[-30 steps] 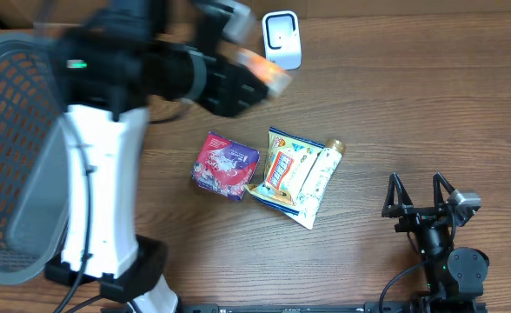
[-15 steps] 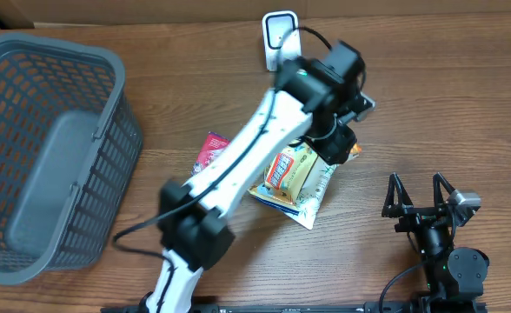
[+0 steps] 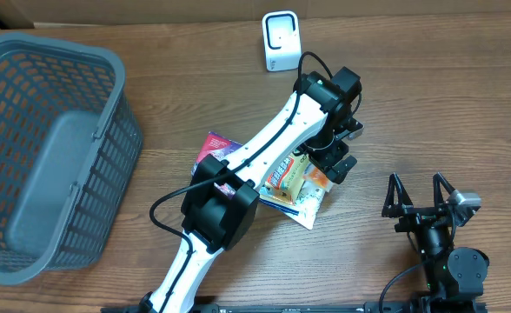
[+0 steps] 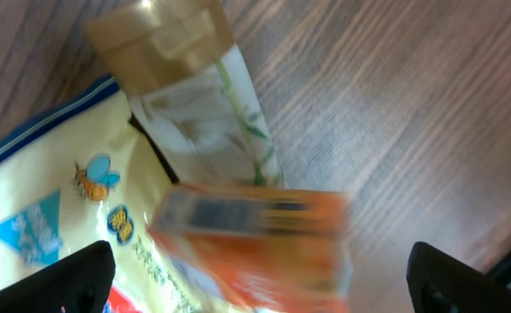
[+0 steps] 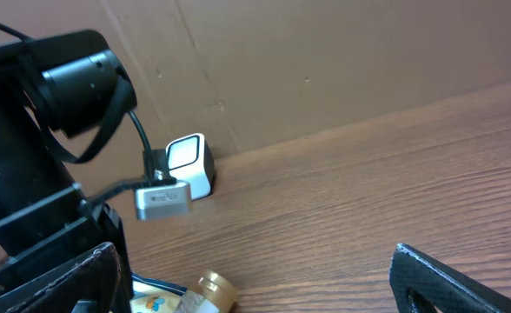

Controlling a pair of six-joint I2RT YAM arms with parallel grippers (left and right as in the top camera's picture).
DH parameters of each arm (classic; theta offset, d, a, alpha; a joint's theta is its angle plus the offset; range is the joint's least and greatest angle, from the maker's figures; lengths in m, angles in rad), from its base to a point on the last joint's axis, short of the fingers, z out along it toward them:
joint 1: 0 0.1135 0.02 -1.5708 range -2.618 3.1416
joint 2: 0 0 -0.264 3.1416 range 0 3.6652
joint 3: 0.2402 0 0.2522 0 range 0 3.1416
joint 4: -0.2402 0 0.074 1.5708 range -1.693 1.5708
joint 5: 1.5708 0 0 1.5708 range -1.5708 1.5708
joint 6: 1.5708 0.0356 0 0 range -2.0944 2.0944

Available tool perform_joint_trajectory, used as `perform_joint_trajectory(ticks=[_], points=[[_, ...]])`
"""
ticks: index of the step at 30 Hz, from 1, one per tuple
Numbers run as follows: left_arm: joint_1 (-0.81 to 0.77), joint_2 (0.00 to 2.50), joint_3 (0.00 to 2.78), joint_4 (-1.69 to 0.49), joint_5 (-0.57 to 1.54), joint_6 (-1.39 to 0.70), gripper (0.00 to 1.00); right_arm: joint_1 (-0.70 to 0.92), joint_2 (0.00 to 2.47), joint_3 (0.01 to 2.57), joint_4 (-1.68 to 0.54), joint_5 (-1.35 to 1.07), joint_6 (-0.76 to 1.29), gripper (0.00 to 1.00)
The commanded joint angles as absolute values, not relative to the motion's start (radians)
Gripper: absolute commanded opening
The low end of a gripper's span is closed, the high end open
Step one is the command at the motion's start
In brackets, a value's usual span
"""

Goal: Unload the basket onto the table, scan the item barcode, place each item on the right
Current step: 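Lift the Kleenex pack out and set it on the pile with left gripper, then raise the left arm away and move the right gripper toward the pile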

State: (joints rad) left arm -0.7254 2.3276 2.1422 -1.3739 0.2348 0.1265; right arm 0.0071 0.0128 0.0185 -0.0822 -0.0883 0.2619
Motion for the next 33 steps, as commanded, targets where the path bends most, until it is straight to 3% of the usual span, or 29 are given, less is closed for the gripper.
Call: perform_joint_trajectory(ticks=[1,10,19,33], points=[[-0.725,2.240,2.263,-1.410,0.256,0.134,1.00,0.010,0.003,0.008,-0.077,-0.079,0.266,1.00],[-0.651,1.945,2.521,-1.441,0.178,0.066,1.00,0.010,0.003,0.008,-0.077,-0.079,0.266,1.00],[-0.484,1.702,2.525,-1.499,0.093,-0.012,1.00,0.010,0.003,0.008,-0.077,-0.079,0.266,1.00],[-0.398,1.615,2.522,-1.534,0.040,-0.011,1.00,0.010,0.003,0.008,-0.056,-0.091,0.292,1.00]])
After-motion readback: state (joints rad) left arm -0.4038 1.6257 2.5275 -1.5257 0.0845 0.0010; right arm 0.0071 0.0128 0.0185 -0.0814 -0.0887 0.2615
